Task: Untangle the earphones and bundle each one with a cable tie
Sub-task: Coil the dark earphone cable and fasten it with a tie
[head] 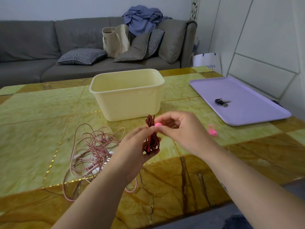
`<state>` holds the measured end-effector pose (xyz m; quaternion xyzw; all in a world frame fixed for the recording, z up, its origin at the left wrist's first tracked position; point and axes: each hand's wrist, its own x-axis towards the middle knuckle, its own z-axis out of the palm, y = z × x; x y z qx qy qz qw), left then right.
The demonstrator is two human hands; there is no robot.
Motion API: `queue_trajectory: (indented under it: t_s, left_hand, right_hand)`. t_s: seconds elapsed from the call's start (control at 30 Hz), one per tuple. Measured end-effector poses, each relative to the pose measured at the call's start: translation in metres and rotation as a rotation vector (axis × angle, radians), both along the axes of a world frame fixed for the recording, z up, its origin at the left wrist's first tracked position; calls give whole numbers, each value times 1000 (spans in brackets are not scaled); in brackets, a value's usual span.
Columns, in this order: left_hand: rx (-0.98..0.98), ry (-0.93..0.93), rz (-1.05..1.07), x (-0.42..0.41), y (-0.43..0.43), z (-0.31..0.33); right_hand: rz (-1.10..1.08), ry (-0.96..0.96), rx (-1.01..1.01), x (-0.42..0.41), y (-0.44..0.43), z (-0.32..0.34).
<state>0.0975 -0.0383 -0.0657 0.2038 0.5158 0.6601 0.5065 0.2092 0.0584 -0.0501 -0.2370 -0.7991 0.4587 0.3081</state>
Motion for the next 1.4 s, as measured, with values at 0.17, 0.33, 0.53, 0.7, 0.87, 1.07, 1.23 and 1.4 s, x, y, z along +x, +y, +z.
queue_trajectory:
  t_s: [0.17,0.33,0.53,0.7,0.87,1.07,1.23,1.4]
  left_hand:
    - [31,-119,-21,-1,-1,-2]
    - [29,-232,69,-7,0,1]
    - [-61,220,-13,-8,-5,-1]
    - [-97,616,-51,-7,-8,7]
    - [-79,878,-21,-6,-11,10]
    - [-25,933,-59,-13,-14,14]
    - [1,873,-65,-15,-17,19]
    - [22,610,-94,-20,-16,19]
  right_hand:
    - [9,-43,12,-2,-8,1]
    - [83,-155,-29,-3,-10,5]
    - [165,-249,-219,3,2,8]
    - [236,-168,-512,5,3,7]
    - [210,-108,-463,4,3,3]
    - [180,21,-508,2,4,5]
    - [174,110,-583,0,4,5]
    - [164,169,-617,-2,3,6]
